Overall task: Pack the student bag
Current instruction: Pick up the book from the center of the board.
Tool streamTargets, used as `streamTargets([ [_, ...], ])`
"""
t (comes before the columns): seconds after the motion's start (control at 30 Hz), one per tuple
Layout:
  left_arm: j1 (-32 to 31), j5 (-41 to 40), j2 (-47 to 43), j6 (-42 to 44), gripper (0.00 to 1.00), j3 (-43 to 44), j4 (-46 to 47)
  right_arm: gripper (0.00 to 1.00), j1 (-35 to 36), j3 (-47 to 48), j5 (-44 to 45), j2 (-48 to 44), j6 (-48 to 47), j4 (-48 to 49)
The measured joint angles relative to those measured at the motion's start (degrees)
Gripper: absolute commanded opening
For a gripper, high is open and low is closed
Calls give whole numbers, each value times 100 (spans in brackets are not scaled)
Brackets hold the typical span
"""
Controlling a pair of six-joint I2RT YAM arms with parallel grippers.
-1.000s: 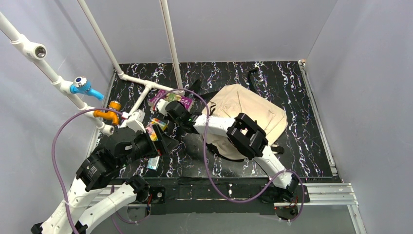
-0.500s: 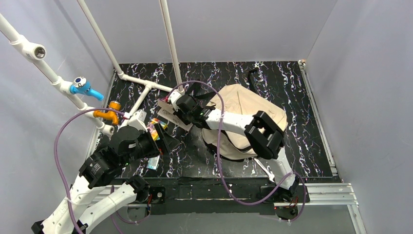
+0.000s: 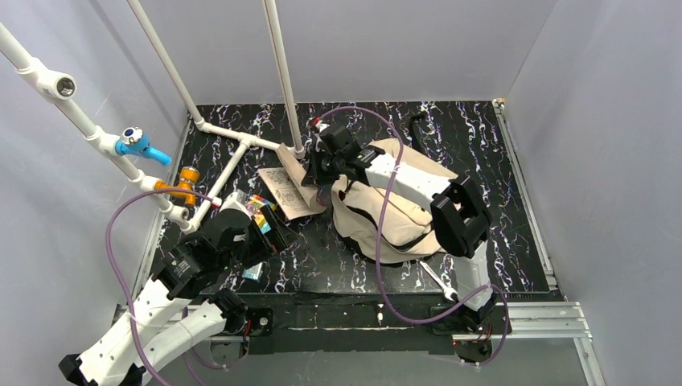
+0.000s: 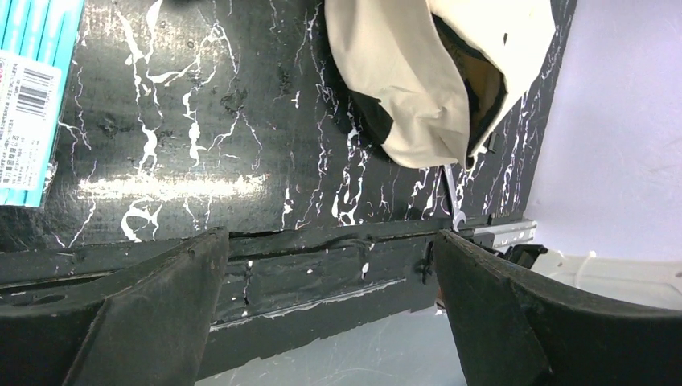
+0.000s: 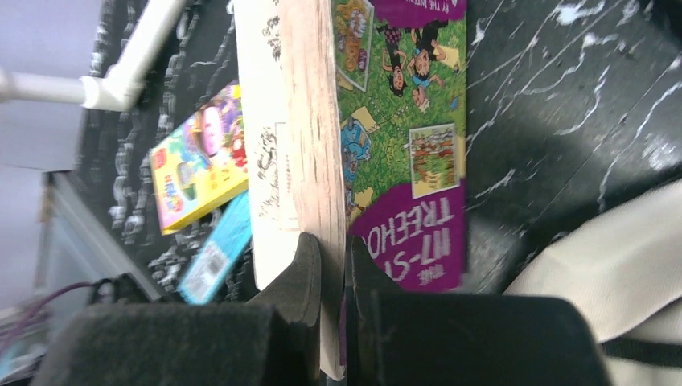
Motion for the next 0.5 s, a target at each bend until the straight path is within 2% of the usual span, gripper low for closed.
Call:
streamTargets([
  [0.17,0,-59,42,-208,98,-120,151,1,-271,-420,-610,-455,1034,-33],
  [0.3,0,-94,166,-94,98,-199,450,1,-372,-1154,-844,-885,1923,452],
  [0.5,0,-236,769,911,98,-227,855,1,-389,-2055,-953,-1202,3279,1497],
])
